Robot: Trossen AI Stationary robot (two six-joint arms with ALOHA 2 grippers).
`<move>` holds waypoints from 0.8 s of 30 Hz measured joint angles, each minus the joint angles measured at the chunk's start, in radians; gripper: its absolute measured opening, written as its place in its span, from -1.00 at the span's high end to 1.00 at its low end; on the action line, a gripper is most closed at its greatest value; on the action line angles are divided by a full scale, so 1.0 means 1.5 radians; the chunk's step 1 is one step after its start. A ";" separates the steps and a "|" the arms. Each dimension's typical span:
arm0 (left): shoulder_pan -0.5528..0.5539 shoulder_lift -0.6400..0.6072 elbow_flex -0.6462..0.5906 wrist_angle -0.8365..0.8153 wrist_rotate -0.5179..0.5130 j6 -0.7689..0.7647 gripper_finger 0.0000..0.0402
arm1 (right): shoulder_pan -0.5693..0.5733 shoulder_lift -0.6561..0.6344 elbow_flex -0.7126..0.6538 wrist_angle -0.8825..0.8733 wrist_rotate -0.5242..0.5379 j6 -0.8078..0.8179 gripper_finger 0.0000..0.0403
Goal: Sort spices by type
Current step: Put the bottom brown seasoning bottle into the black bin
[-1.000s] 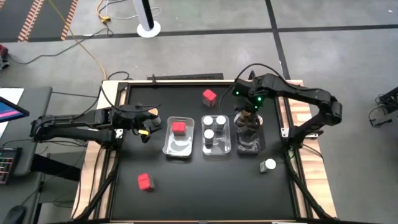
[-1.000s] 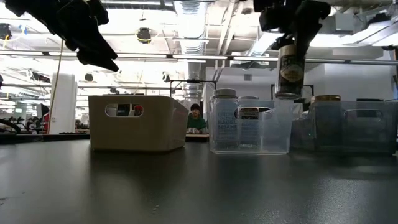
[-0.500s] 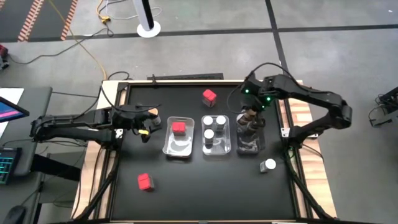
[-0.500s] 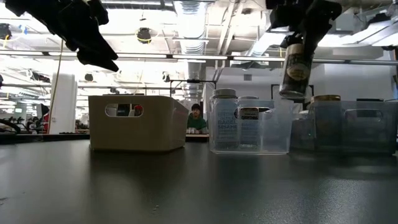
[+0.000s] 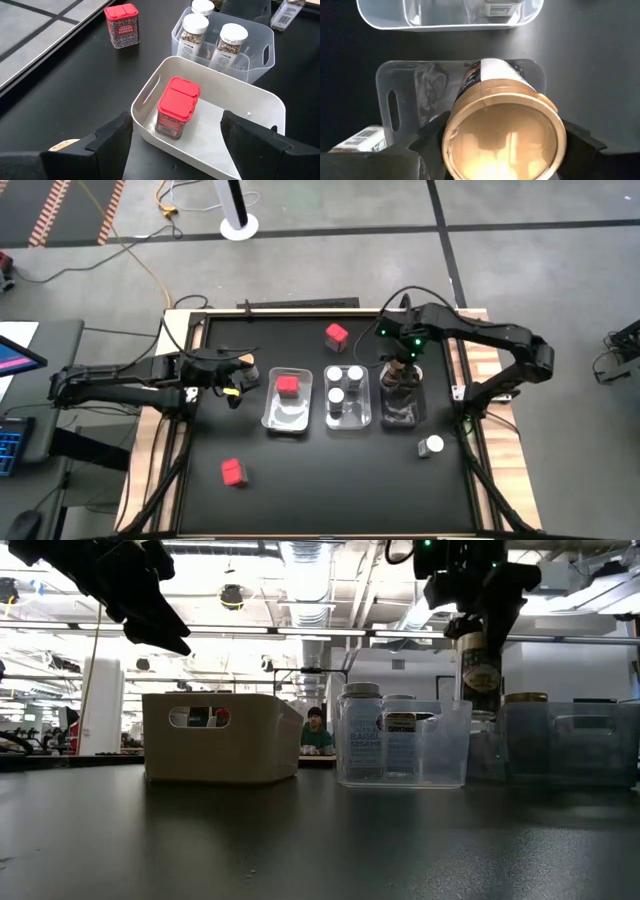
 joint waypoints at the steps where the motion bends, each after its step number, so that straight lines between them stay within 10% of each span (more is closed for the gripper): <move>1: 0.000 0.000 0.000 0.000 0.000 0.000 -0.45 | 0.000 -0.003 -0.009 0.007 0.000 0.002 -0.50; 24: 0.000 0.000 0.000 0.000 -0.006 0.007 -0.45 | 0.003 -0.008 -0.130 0.097 0.000 0.000 -0.50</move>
